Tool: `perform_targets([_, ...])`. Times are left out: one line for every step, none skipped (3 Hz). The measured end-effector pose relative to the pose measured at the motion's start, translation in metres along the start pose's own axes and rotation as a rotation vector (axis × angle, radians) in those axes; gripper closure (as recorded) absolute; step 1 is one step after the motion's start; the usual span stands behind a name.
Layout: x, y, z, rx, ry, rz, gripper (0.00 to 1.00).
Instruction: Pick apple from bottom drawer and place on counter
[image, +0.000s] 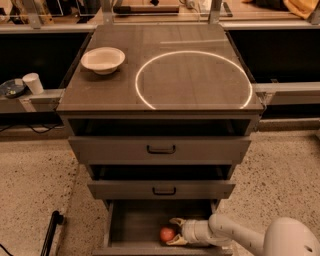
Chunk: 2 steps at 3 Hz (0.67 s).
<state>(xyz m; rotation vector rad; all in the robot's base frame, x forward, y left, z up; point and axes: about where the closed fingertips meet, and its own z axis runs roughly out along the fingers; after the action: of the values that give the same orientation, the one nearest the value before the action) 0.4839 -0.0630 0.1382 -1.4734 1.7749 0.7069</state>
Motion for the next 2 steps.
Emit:
perform_targets([0.0003, 0.0011, 0.0073, -0.019, 0.0, 0.018, 0.53])
perform_targets([0.002, 0.0012, 0.0112, -0.031, 0.005, 0.037, 0.53])
